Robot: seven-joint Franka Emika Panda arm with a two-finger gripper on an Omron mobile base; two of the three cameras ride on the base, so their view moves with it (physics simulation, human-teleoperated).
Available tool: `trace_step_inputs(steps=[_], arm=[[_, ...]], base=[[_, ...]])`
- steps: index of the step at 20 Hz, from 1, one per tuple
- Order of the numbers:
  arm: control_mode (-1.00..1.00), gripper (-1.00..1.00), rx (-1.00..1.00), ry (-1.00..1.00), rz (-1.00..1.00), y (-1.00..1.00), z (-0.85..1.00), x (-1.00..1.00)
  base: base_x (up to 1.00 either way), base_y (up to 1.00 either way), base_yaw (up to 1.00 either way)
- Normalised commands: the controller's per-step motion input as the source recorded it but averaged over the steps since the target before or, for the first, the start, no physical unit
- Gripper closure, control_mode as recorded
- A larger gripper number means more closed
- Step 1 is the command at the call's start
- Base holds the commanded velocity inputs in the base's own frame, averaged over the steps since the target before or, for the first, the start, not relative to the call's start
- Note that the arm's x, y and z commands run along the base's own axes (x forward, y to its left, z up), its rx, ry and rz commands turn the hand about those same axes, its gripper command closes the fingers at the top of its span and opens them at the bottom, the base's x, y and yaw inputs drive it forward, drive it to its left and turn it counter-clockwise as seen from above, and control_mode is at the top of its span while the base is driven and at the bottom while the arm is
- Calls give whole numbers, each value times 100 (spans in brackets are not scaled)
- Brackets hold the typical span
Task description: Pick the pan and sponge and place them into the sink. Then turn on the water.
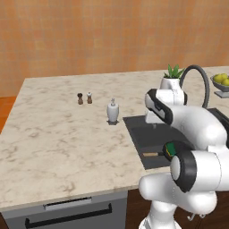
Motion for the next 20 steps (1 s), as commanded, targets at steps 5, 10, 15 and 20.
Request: trace_step_inputs(steps=[5, 10, 15, 20], arm=[[-100, -100, -1, 0, -4, 0, 28, -28], [-100, -100, -2, 0, -1, 4, 17, -19], [-100, -100, 0, -1, 2, 3, 2, -7], [-100, -100, 0, -5, 7, 0, 0, -27]], base=[[0, 0, 0], [0, 0, 0], [0, 0, 0], [0, 0, 0]])
